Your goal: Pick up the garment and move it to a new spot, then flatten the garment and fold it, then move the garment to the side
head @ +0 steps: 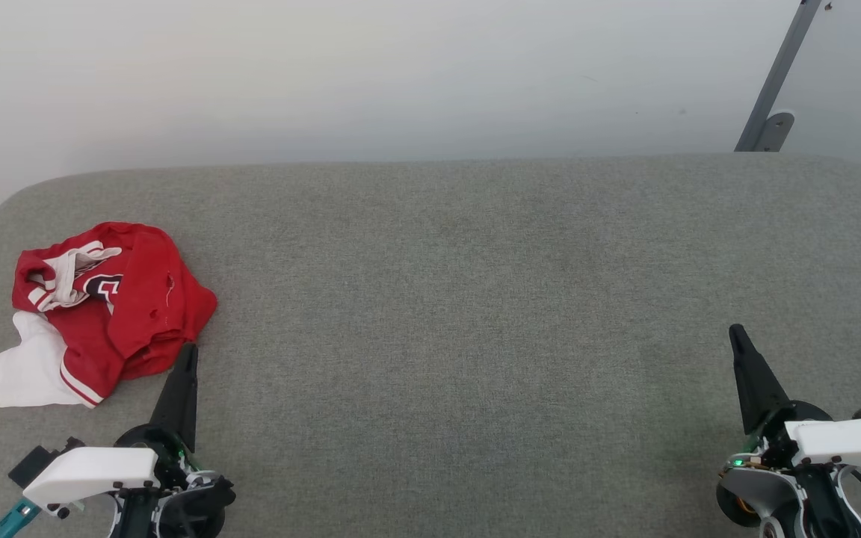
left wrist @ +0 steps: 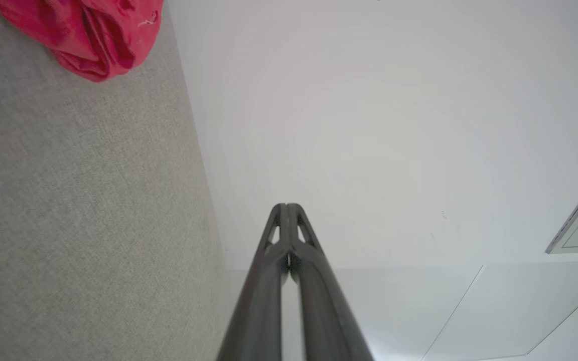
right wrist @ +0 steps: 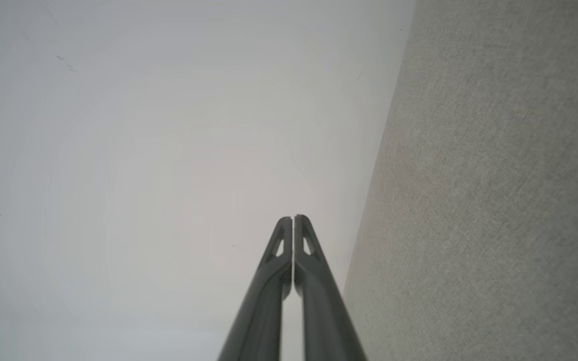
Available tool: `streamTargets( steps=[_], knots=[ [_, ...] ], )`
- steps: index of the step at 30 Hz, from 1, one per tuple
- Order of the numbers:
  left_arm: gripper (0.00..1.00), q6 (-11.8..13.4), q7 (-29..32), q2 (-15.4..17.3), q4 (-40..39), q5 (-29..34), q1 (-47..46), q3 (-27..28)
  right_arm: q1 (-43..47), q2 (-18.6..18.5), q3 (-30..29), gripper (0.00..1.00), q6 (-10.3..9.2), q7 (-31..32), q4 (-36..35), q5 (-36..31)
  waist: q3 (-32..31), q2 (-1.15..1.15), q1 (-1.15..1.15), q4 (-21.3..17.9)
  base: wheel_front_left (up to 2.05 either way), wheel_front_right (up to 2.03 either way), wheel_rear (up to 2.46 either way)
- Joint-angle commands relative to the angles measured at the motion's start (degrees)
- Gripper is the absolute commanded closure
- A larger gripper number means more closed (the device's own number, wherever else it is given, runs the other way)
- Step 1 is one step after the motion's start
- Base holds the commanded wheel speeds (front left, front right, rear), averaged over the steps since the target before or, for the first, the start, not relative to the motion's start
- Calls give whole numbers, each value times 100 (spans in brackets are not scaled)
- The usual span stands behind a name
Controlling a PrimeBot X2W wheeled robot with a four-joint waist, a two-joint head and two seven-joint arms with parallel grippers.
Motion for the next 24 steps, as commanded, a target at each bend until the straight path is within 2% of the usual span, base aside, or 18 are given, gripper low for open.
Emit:
streamTargets(
  steps=[1, 9, 10, 11, 12, 13, 24],
  knots=[
    [100, 10, 21, 7, -3, 22, -69, 14, -51, -14, 0, 100, -2, 4, 14, 23, 0, 0, 0, 0, 0, 0, 0],
    [100, 10, 21, 7, -3, 22, -70, 14, -51, -14, -1, 100, -2, 4, 14, 23, 0, 0, 0, 0, 0, 0, 0],
    [0, 0, 0, 0, 0, 1, -1, -1, 0, 0, -2, 0, 0, -2, -1, 0, 0, 0, 0, 0, 0, 0, 0],
    [100, -1, -3, -3, 25, 0, 14, 1, 13, 5, 0, 100, 0, -3, 25, -1, 0, 0, 0, 0, 0, 0, 0],
    [100, -1, -4, -18, 70, 0, 54, -1, 54, 17, 6, 100, 0, -4, 76, -1, 0, 0, 0, 0, 0, 0, 0],
    [0, -1, -4, -37, 129, 0, 102, -2, 107, 29, 7, 0, -1, -5, 138, 0, 0, 0, 0, 0, 0, 0, 0],
    [0, 0, -242, 174, 64, 312, 125, 35, -73, -2, 183, 0, -1, -261, 222, -127, 5, 0, 0, 11, 0, 0, 0]
  ],
)
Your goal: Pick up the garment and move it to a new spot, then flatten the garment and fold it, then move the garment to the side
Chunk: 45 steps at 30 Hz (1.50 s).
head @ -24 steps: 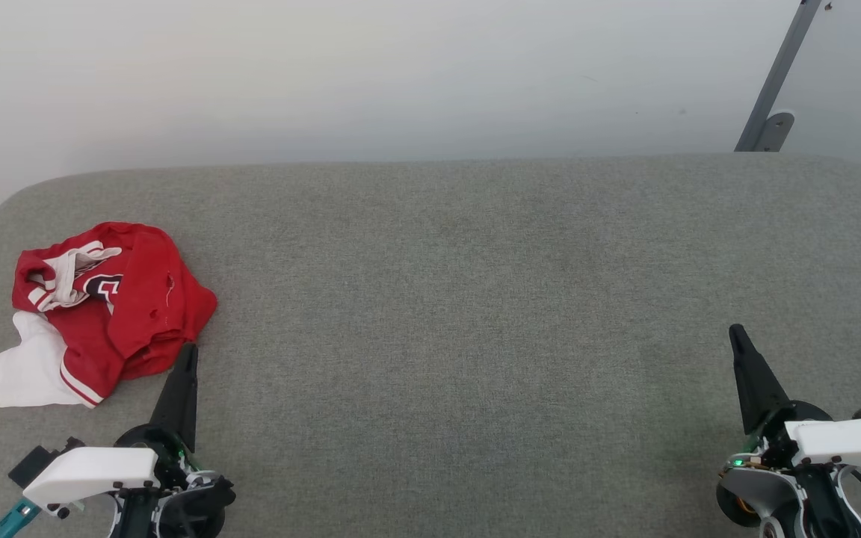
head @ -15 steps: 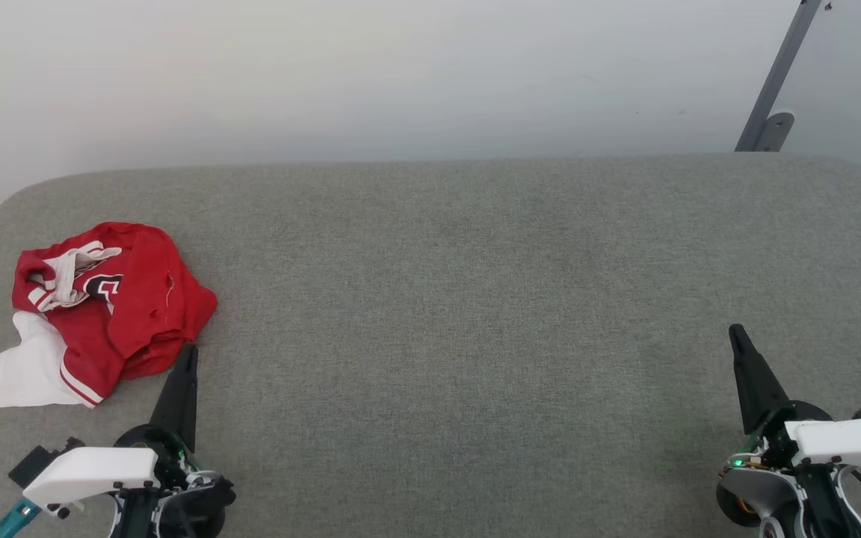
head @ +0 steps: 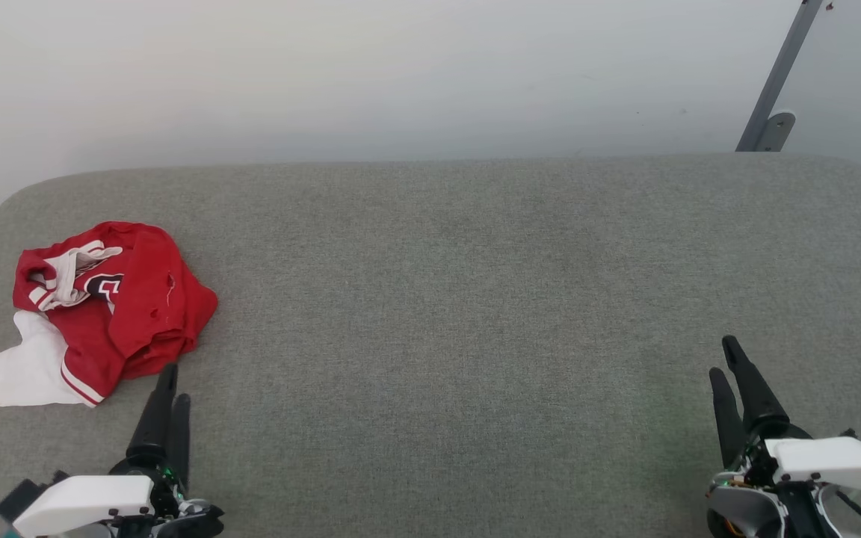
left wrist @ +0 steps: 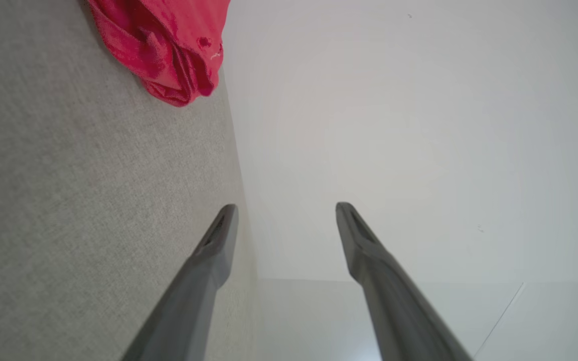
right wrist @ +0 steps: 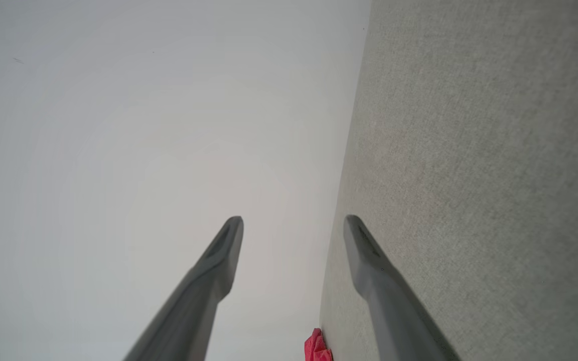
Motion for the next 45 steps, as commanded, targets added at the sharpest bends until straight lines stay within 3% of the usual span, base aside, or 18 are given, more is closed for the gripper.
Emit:
streamTargets(
  steps=[1, 11, 26, 45],
  knots=[
    [0, 1, -90, 113, -125, 205, -144, -13, -222, -59, 61, 0, 0, -78, -79, -90, 0, 0, 0, 2, 0, 0, 0],
    [0, 4, -396, 358, -157, 1387, -145, -27, -437, -243, 291, 0, 0, -373, 60, -1040, 7, 0, 0, 19, 0, 0, 0],
    [0, 4, -713, 424, -392, 3383, -18, 88, -577, -217, 254, 0, 0, -690, 48, -3416, 43, 0, 0, 23, 0, 0, 0],
    [0, 6, -1077, 545, -387, 5142, 109, -39, -607, -112, -54, 0, 0, -1056, -78, -5758, 73, 0, 0, 31, 0, 0, 0]
  ],
)
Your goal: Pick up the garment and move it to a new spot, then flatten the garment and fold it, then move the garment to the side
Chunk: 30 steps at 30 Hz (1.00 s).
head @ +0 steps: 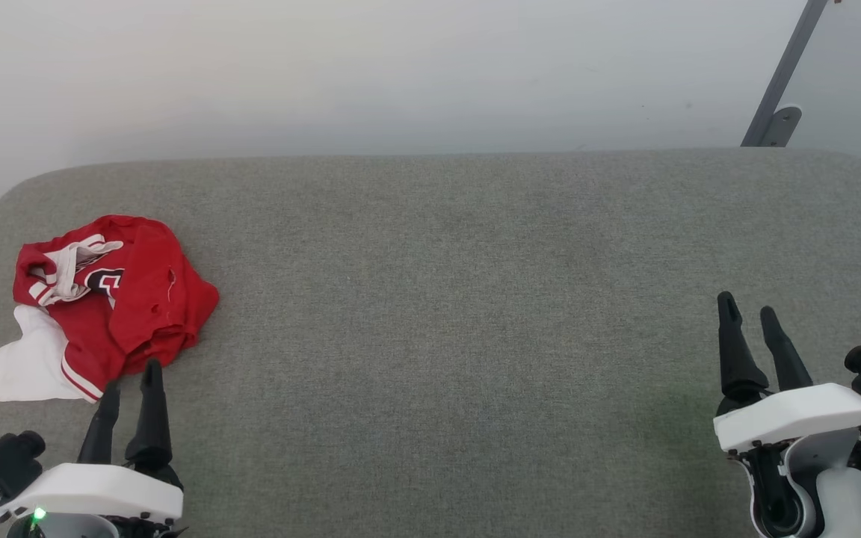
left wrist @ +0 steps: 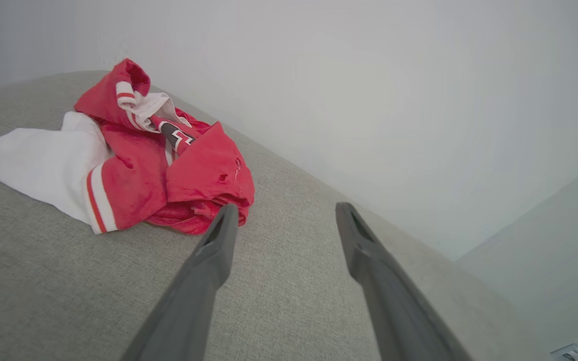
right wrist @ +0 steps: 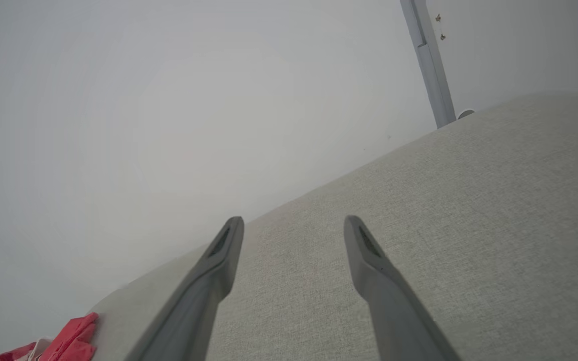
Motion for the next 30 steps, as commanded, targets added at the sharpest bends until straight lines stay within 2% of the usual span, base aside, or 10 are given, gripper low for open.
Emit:
streamTargets(
  steps=[1, 12, 30],
  knots=[
    [0, 6, -72, 43, -70, 273, -3, -29, -76, 11, -35, 0, 0, -74, -90, -286, 2, 0, 0, 1, 0, 0, 0],
    [0, 7, -249, 105, 19, 1050, 29, -150, 13, 51, -129, 0, 0, -253, -122, -1133, 1, 0, 0, -3, 0, 0, 0],
    [0, 8, -512, 123, 177, 2016, 58, -216, 108, 68, -80, 0, 0, -512, -102, -1973, 16, 0, 0, 49, 0, 0, 0]
  ],
)
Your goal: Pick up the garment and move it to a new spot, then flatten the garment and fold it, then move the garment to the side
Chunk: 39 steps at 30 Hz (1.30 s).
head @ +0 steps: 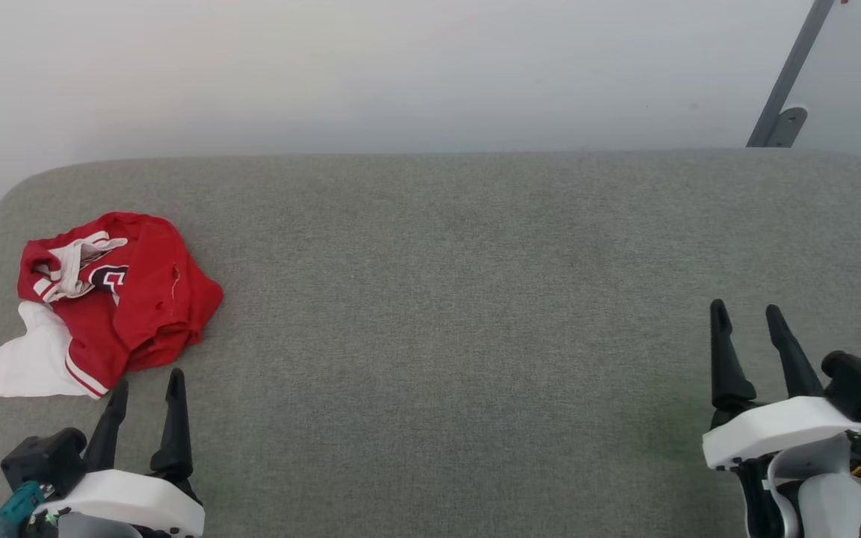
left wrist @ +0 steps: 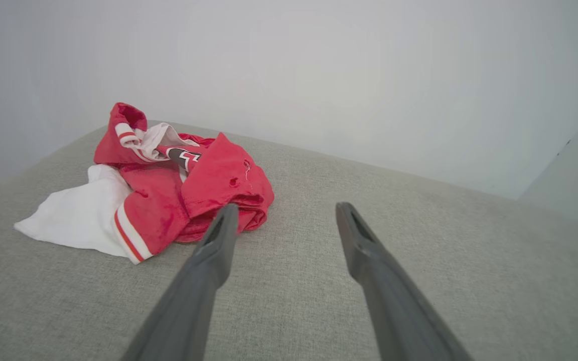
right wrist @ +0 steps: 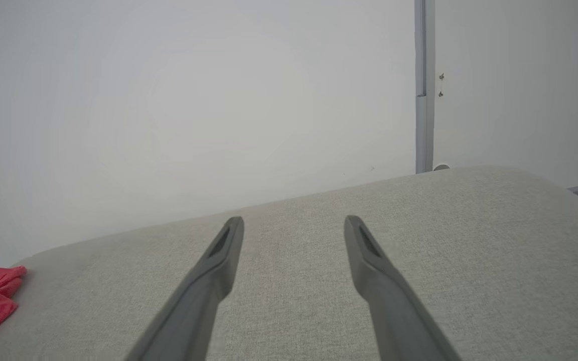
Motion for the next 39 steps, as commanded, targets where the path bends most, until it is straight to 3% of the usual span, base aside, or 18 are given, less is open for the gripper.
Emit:
streamTargets(
  steps=[1, 26, 39],
  knots=[
    [0, 9, -65, 48, -19, 138, 30, 5, 11, -3, 6, 0, -2, -62, -40, -150, 5, 0, 0, 14, 0, 0, 0],
    [0, 11, -360, 238, 305, 813, -33, -134, 177, -7, -49, 0, -2, -362, -45, -712, 95, 0, 0, 109, 0, 0, 0],
    [0, 12, -487, 270, 408, 852, -89, -149, 182, -11, -99, 0, -2, -485, -66, -977, 139, 0, 0, 99, 0, 0, 0]
  ],
)
